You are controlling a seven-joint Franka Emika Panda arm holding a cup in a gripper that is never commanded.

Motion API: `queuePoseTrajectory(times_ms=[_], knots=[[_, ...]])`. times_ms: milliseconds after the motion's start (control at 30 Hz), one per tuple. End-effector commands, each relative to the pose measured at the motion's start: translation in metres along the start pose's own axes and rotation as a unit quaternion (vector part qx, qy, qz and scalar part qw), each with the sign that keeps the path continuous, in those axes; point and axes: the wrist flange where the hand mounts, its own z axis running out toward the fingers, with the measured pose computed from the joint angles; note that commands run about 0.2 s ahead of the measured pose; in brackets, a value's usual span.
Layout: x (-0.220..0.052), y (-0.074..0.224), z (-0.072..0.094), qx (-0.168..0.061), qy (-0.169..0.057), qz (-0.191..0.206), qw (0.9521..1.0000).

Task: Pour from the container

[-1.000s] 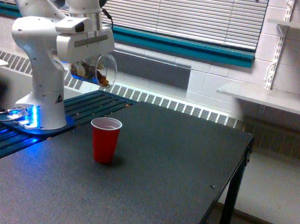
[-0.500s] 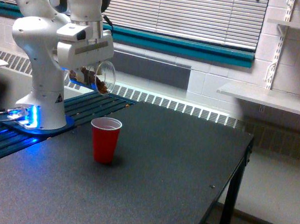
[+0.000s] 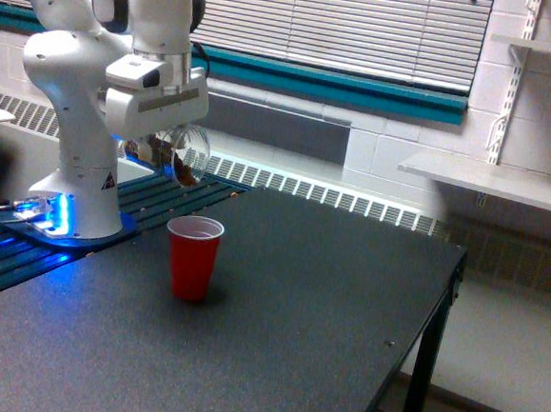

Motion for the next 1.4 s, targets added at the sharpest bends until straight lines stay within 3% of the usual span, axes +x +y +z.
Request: queuePoseTrajectory(times_ms=[33,767,1400], knots=[[-0.008,-0.005,0.02,-0.014,-0.016,0.002,0.9998],[-0.014,-0.019,0.041,-0.04,-0.037,-0.011,0.9984],[-0.009,-0.004,0.042,-0.053,-0.038,0.009,0.9979]])
